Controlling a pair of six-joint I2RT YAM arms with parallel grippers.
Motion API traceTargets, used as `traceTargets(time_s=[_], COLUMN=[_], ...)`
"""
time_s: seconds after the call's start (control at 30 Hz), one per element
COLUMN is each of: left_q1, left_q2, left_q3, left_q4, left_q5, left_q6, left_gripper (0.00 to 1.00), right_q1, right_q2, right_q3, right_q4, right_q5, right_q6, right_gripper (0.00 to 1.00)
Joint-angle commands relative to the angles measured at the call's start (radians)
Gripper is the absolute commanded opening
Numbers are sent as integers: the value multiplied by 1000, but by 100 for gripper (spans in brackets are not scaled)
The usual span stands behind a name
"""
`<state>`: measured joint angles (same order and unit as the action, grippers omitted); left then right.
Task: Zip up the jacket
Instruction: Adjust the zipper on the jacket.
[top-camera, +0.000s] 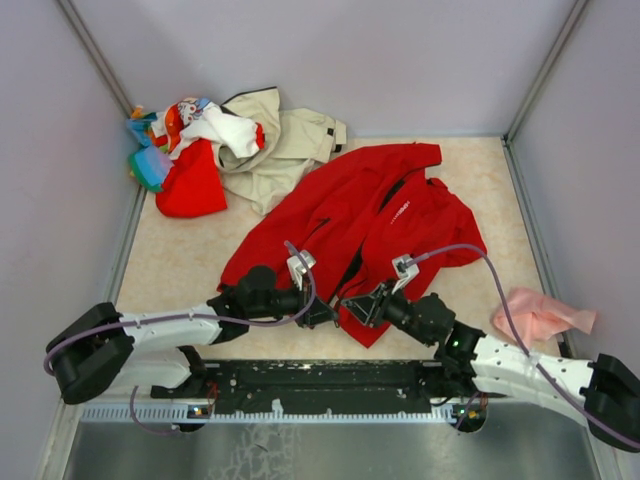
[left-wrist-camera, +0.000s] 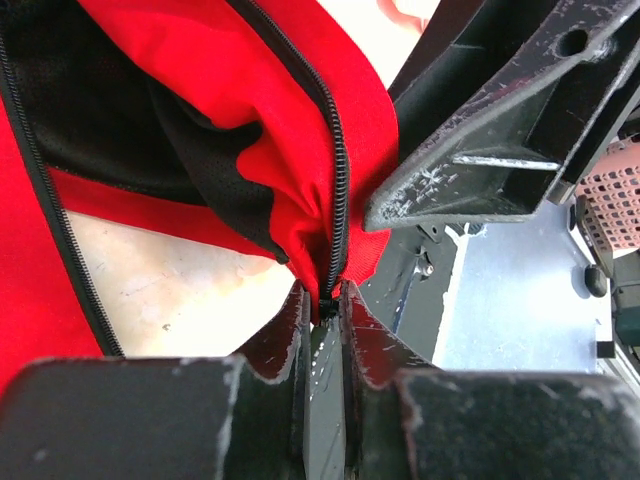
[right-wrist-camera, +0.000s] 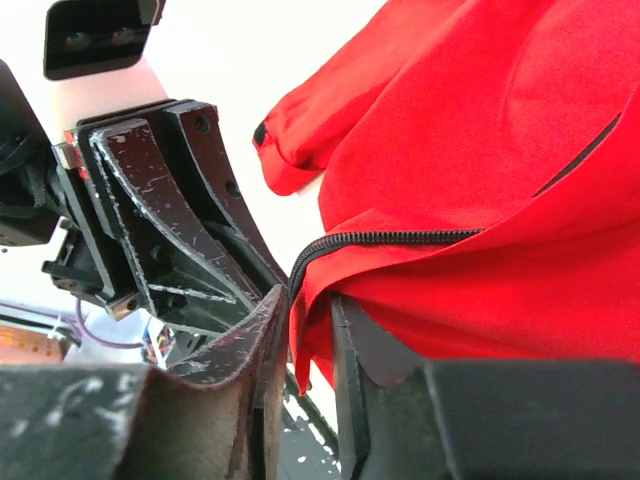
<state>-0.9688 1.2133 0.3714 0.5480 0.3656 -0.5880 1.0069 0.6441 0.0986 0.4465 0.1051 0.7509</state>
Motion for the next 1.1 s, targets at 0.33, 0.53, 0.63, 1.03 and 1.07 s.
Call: traceTargets(time_s=[0.33,0.53,0.63,1.03,1.07], left_q1=[8,11,13,13,12], left_q2=[-6,-3,8,21,24], left_q3=[-36,-56,-58,-79,-81], left_q4=[130,175,200,283,291], left_q5=[13,17,26,58,61], left_q6=[-83,-106,-118,-144,-145], left_gripper=[3,4,5,5,5], right_q1=[-1,0,0,-1,-1], right_q2=[113,85,90,155,161], right_q3=[-66,-76,-75,-80,-77], right_q4=[271,279,281,351,358], right_q5=[-69,-69,-75,-95,-98], right_q6=[92,96,94,103,103], right_gripper=[31,16,15,20,20])
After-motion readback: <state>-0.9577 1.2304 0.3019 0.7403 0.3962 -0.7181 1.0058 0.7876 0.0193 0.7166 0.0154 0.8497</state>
